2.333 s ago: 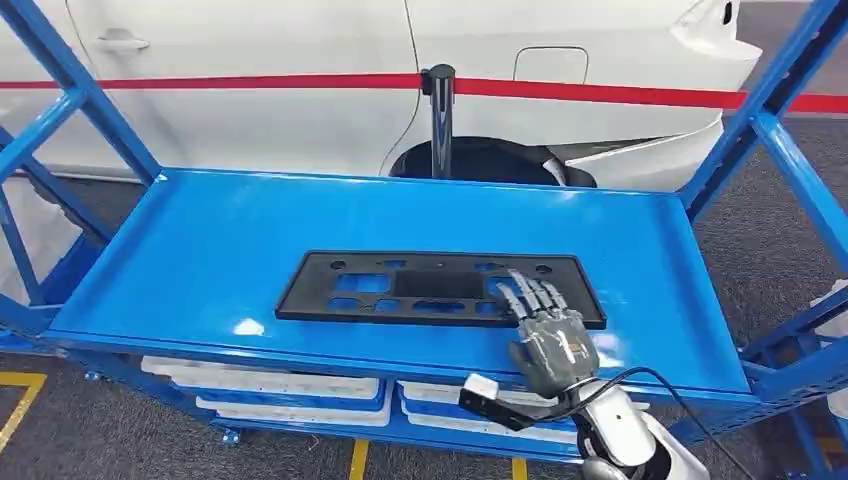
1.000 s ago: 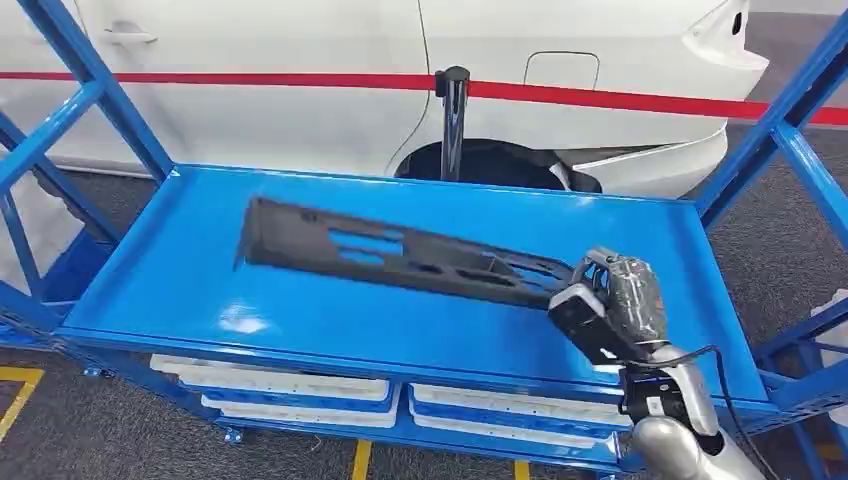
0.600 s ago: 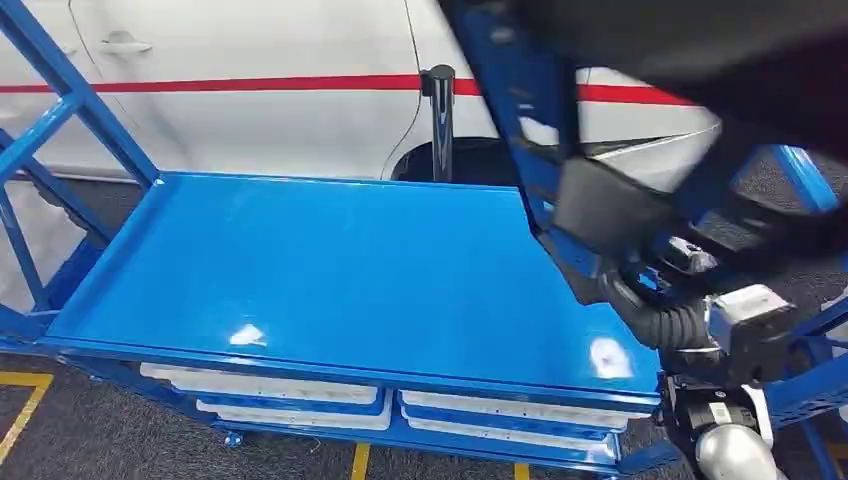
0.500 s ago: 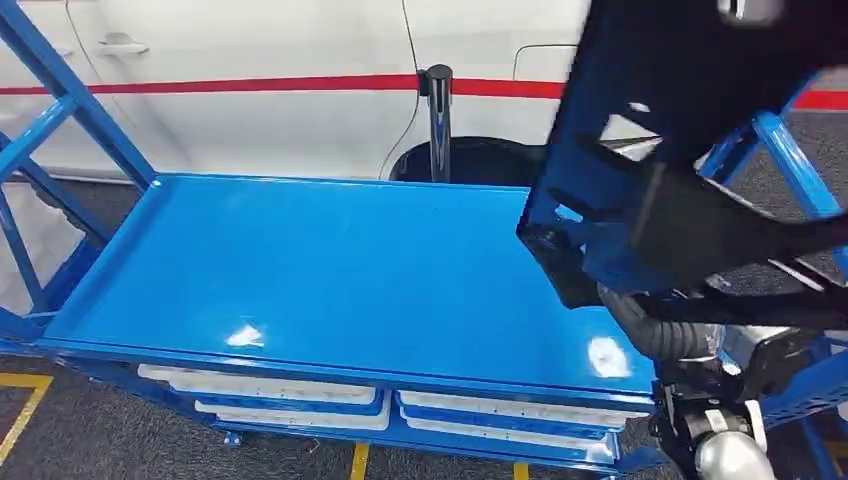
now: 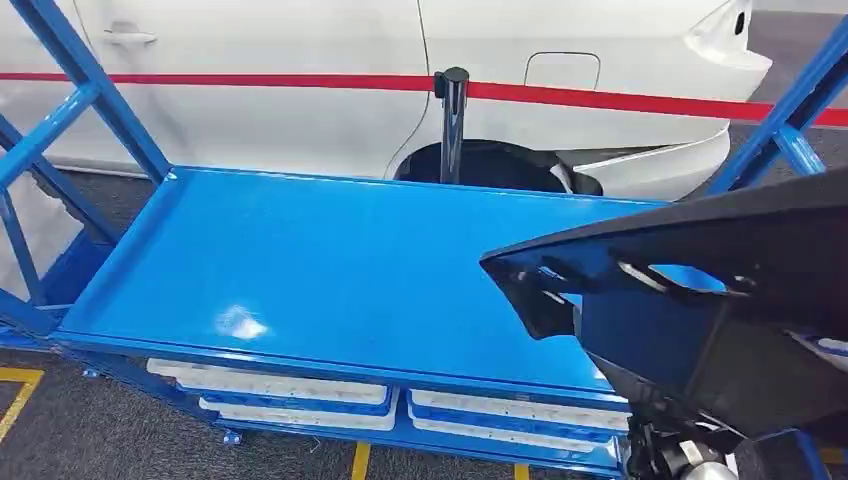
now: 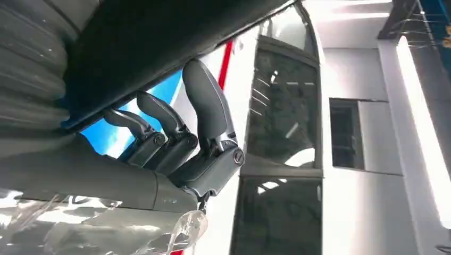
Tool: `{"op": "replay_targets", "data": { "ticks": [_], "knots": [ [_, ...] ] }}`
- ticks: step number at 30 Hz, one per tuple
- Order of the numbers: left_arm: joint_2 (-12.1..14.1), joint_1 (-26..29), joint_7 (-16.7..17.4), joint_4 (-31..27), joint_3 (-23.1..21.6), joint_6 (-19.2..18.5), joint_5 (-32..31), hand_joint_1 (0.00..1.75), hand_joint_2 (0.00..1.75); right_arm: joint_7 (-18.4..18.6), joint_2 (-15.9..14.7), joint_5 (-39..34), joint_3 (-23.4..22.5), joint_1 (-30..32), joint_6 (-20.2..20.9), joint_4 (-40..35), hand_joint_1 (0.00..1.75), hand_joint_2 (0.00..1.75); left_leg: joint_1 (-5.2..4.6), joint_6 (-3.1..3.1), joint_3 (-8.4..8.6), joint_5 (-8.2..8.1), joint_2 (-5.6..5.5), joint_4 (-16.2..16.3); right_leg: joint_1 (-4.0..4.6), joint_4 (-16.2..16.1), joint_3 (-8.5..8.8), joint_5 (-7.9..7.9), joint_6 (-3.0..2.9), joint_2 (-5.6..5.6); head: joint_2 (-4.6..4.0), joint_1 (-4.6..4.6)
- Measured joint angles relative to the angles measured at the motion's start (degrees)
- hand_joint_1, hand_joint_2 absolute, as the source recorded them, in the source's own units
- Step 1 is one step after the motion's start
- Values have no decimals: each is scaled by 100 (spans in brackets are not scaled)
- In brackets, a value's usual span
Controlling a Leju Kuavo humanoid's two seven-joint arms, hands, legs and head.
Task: Take the parts from the cabinet and place them on the table.
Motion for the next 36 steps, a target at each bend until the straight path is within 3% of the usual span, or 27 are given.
{"op": "replay_targets", "data": {
  "ticks": [1, 2, 4, 5, 6, 9, 10, 11, 14, 15, 16, 17, 19, 20, 21, 23, 25, 26, 27, 29, 30, 31, 32, 33, 34, 35, 36],
  "knots": [
    [0, 5, 37, 0, 11, 0, -15, 0, 175, 2, 15, 0, 0, 34, -9, 0, 175, 175, 6, -3, 5, -3, -5, 3, -3, -96, 30, 124, 7, -1, 0, 2],
    [0, 9, 48, 0, 22, 0, -26, 0, 175, 9, 24, -2, 0, 47, -11, 0, 175, 175, 13, -9, 13, -7, -10, 7, -9, -437, 186, 346, 15, -5, 0, 0],
    [0, 5, 48, 0, 57, 0, -26, 0, 175, 9, 37, -7, 0, 55, -15, 0, 175, 175, 28, -60, 31, -42, -15, 42, -41, -1529, 710, 871, 41, -24, 0, 2],
    [4, 4, 48, -2, 63, 0, -26, 0, 175, 9, 50, -7, 0, 67, -17, 0, 175, 175, -9, -106, 10, -72, -10, 69, -44, -1824, 846, 849, 56, -36, 0, 4],
    [15, -8, 115, -2, 68, -2, 6, 0, 175, 54, 57, -4, 0, 63, -46, 0, 175, 175, -26, -129, -14, -95, -11, 112, -42, -1845, 822, 880, -25, 7, 0, -4],
    [24, -3, 547, -2, 140, -2, 333, 0, 175, 284, 107, 166, 4, 117, -252, 0, 175, 175, -17, -170, -7, -71, -11, 84, -11, -1835, 808, 888, -119, 6, 0, -7],
    [42, 3, 652, -2, 184, 0, 409, 0, 175, 341, 118, 206, 4, 120, -317, 0, 175, 175, -3, -192, -23, -108, -17, 126, -37, -1851, 813, 911, -159, -10, 0, -9],
    [42, 4, 737, 0, 221, -2, 440, 0, 175, 380, 133, 238, 9, 127, -367, 0, 175, 175, 12, -233, -95, -261, -9, 308, -38, -1852, 812, 916, -175, -16, 0, -17],
    [52, 7, 885, -2, 315, 0, 444, 0, 175, 452, 168, 293, 11, 174, -531, 2, 175, 175, 30, -310, -712, -952, -10, 1714, -28, -1849, 777, 929, -216, -23, 0, -26],
    [63, 13, 900, -2, 341, 0, 435, 0, 175, 461, 177, 304, 15, 202, -575, 2, 175, 175, 30, -311, -855, -1029, -11, 2026, -24, -1849, 771, 931, -219, -22, 0, -26],
    [66, 17, 911, -2, 352, 0, 435, 0, 175, 461, 188, 310, 20, 226, -599, 2, 175, 175, 30, -304, -870, -967, -11, 2041, -22, -1849, 773, 931, -219, -21, 0, -26],
    [68, 17, 918, -2, 361, 0, 435, 0, 175, 461, 192, 319, 24, 244, -630, 2, 175, 175, 29, -279, -734, -784, -11, 1759, -17, -1849, 779, 931, -219, -17, 0, -26],
    [74, 14, 953, -2, 378, 0, 381, 0, 175, 461, 199, 343, 24, 258, -675, 2, 175, 175, 13, -192, -184, -286, -16, 662, -9, -1850, 803, 931, -218, -5, 0, -26],
    [85, 7, 955, -2, 385, 0, 363, 0, 175, 461, 199, 345, 24, 259, -682, 0, 175, 175, -14, -125, 49, -150, -25, 185, -16, -1852, 805, 935, -212, -6, 0, -28],
    [90, -4, 957, -2, 387, 0, 348, 0, 175, 461, 199, 350, 24, 260, -693, 0, 175, 175, -48, -125, 70, -168, -10, 89, 31, -1838, 789, 937, -192, -4, 0, -26],
    [96, 8, 962, -2, 387, -2, 348, 0, 175, 461, 199, 352, 24, 281, -695, 0, 175, 175, -68, -129, 39, -158, -6, 101, 1, -1851, 781, 957, -144, -11, 0, -24],
    [101, 12, 970, -2, 389, 9, 348, 0, 175, 461, 199, 352, 24, 300, -695, -2, 175, 175, -40, -50, 46, -78, -2, 19, 22, -1873, 781, 964, -57, -7, 0, -24],
    [101, 0, 983, -2, 389, 9, 348, 0, 175, 461, 199, 350, 24, 314, -704, -2, 175, 175, -22, -33, 73, -29, 4, -9, -13, -1765, 738, 838, -43, -10, 0, -24],
    [103, -8, 1012, -2, 391, 9, 348, 0, 175, 457, 199, 350, 24, 315, -717, -2, 175, 175, -14, 2, 54, -10, 11, -13, -6, -1491, 645, 608, -37, -10, 0, -13],
    [109, -3, 1091, -2, 393, 22, 330, 0, 175, 448, 194, 345, 13, 341, -739, 0, 175, 175, -21, 32, 15, 16, 11, -9, -7, -526, 275, 86, 0, -9, 0, -15],
    [109, 3, 1117, -2, 393, 33, 326, 0, 175, 441, 197, 347, 13, 375, -761, 0, 175, 175, -24, 34, -12, 29, 11, -2, -9, -133, 125, -50, 15, -10, 0, -13],
    [109, 9, 1121, -2, 393, 44, 310, 0, 175, 437, 197, 363, 13, 409, -791, 2, 175, 175, -24, 27, -29, 43, 9, 1, -14, -31, 104, -35, 26, -10, 0, -15],
    [109, 12, 1117, -2, 393, 44, 298, 0, 175, 435, 197, 406, 11, 433, -815, 2, 175, 175, -22, 16, -38, 53, 7, 3, -17, -230, 232, 103, 32, -12, 0, -13],
    [107, 12, 1115, 0, 393, 44, 289, 0, 175, 435, 197, 435, 6, 448, -835, 2, 175, 175, -11, 5, -38, 61, 6, 9, -21, -656, 488, 327, 36, -14, 0, -13],
    [107, 9, 1115, -2, 393, 44, 280, 0, 175, 437, 194, 446, 0, 456, -848, 2, 175, 175, 0, -2, -39, 59, 9, 32, -26, -1252, 816, 586, 42, -36, 0, -13],
    [109, 6, 1117, -2, 393, 44, 269, 0, 175, 442, 194, 448, -7, 459, -850, 2, 175, 175, -11, -24, -51, 50, 12, 70, -38, -1787, 1094, 741, 55, -120, 0, -11],
    [133, 0, 1119, -2, 393, 44, 254, 0, 175, 448, 194, 450, -9, 456, -850, 4, 175, 175, -55, -62, -88, 42, 26, 117, 3, -1904, 1107, 684, 23, -134, 0, -13]
  ]
}}
